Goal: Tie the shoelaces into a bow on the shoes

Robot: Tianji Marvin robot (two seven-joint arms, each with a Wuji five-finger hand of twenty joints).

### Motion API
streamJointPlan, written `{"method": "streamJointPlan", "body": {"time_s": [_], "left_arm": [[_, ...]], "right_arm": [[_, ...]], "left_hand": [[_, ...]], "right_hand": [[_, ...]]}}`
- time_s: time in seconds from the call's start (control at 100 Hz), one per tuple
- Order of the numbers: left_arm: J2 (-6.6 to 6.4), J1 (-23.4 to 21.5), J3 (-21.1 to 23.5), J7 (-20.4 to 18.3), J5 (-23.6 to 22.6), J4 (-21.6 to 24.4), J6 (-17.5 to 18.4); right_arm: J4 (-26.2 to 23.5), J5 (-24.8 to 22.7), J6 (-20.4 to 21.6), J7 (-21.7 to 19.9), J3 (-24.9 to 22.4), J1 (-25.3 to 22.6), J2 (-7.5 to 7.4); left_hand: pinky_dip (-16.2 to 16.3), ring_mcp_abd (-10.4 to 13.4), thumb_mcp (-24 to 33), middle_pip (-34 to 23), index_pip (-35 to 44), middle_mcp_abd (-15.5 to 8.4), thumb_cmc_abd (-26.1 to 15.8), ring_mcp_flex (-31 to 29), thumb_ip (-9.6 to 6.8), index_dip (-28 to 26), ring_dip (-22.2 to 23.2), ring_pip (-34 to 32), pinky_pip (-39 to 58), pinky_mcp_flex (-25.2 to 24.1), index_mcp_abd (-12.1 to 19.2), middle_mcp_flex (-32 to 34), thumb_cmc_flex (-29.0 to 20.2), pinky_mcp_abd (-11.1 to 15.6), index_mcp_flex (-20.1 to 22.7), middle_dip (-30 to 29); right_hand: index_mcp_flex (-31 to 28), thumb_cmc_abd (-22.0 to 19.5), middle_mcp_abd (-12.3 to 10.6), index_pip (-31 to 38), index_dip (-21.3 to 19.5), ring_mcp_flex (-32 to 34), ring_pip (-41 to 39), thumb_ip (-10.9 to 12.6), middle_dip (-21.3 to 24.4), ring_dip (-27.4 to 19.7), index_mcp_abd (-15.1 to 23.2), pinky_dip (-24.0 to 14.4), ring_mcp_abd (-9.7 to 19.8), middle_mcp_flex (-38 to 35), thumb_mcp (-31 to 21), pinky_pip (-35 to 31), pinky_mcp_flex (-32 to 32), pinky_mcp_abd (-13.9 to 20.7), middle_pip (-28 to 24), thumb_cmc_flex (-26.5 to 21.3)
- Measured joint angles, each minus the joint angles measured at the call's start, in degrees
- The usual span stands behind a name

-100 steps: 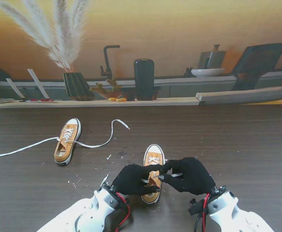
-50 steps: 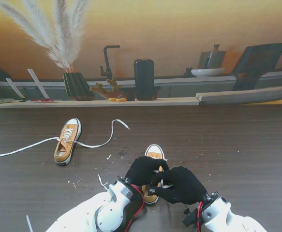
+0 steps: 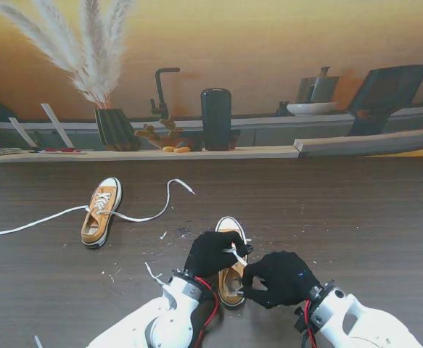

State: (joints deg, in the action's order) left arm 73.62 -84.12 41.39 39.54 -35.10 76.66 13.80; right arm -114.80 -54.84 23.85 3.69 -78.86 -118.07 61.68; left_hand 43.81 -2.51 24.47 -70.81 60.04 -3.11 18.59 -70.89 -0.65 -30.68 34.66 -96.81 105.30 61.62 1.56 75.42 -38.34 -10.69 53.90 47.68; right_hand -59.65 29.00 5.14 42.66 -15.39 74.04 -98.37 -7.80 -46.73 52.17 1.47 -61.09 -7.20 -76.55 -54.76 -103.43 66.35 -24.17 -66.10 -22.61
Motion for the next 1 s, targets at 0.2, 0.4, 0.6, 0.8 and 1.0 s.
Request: {"method": "streamJointPlan", "body": {"time_s": [0.2, 0.4, 0.6, 0.8, 1.0], "left_arm": [[-0.67, -1.5, 0.7, 0.7, -1.7, 1.4, -0.9], [-0.81, -2.6, 1.2, 2.2, -2.7, 2.2, -2.0], [-0.99, -3.6, 2.3, 2.6, -3.0, 3.1, -2.1], [-1.52, -4.5, 3.1, 1.7, -3.1, 4.2, -2.0], [-1.94, -7.0, 5.4, 0.6, -3.2, 7.0, -2.4]], "right_arm": [[1.8, -17.0, -7.1, 14.3, 2.0, 0.6, -0.71], [2.0, -27.3, -15.3, 17.8, 4.4, 0.9, -2.28], [2.0, -32.1, -22.7, 18.0, 6.0, 0.8, -2.99], [2.8, -28.2, -22.7, 16.2, 8.1, 2.1, -2.88], [5.4, -23.5, -22.8, 16.4, 10.5, 4.6, -2.62]], "left_hand": [[0.0, 0.0, 0.0, 0.0, 0.0, 0.0, 0.0, 0.0, 0.0, 0.0, 0.0, 0.0, 0.0, 0.0, -0.1, 0.0, 0.0, 0.0, 0.0, 0.0], [0.0, -0.1, 0.0, 0.0, 0.0, 0.1, 0.0, 0.0, 0.0, 0.0, 0.0, 0.0, 0.0, 0.0, -0.6, 0.0, 0.0, 0.0, 0.0, 0.0], [0.0, -0.1, 0.0, 0.0, 0.1, 0.2, -0.1, 0.0, 0.0, 0.0, 0.0, 0.0, 0.1, 0.0, -0.6, 0.0, 0.0, -0.1, 0.0, 0.0], [0.0, -0.5, 0.1, 0.0, 0.1, 0.5, -0.6, 0.0, 0.0, 0.0, 0.0, 0.0, 0.1, 0.0, -0.7, 0.0, -0.6, -0.8, 0.0, 0.0], [-0.5, -0.8, -1.6, 0.1, -4.0, 0.7, -0.9, 0.0, -0.01, 1.9, 0.0, 0.0, 0.1, 0.0, -1.6, 0.0, -1.8, -0.8, -0.9, 0.0]], "right_hand": [[-1.2, -2.3, -0.6, -4.9, -1.8, 0.0, 0.0, 0.6, -1.4, -0.7, -0.7, 2.4, 0.7, 0.0, 0.2, 0.0, 0.2, 1.0, 0.0, 2.0], [1.7, -5.3, -1.4, -11.4, -2.5, -0.4, 0.0, 0.8, -2.7, -3.3, -2.0, 5.9, 2.4, 1.9, 2.4, 0.0, 0.3, 3.3, 0.0, 3.1], [15.4, -8.4, -1.8, -22.4, 2.5, -0.4, 1.0, 2.6, -4.4, -6.8, -5.3, 11.6, 4.9, 8.5, 5.5, 0.0, 0.3, 5.5, -0.1, 3.6], [30.5, -10.2, -0.5, -23.6, 6.3, -0.4, 7.6, 2.9, -4.8, -14.0, -8.6, 16.1, 3.8, 18.7, 9.1, 0.2, -0.6, 1.9, 0.1, 4.4], [42.9, -12.4, 2.5, -21.5, 9.8, -17.2, 29.6, 2.9, 2.0, -19.0, -7.3, 10.2, -5.0, 37.5, 14.7, 18.2, -29.8, -2.2, 12.3, 4.2]]}}
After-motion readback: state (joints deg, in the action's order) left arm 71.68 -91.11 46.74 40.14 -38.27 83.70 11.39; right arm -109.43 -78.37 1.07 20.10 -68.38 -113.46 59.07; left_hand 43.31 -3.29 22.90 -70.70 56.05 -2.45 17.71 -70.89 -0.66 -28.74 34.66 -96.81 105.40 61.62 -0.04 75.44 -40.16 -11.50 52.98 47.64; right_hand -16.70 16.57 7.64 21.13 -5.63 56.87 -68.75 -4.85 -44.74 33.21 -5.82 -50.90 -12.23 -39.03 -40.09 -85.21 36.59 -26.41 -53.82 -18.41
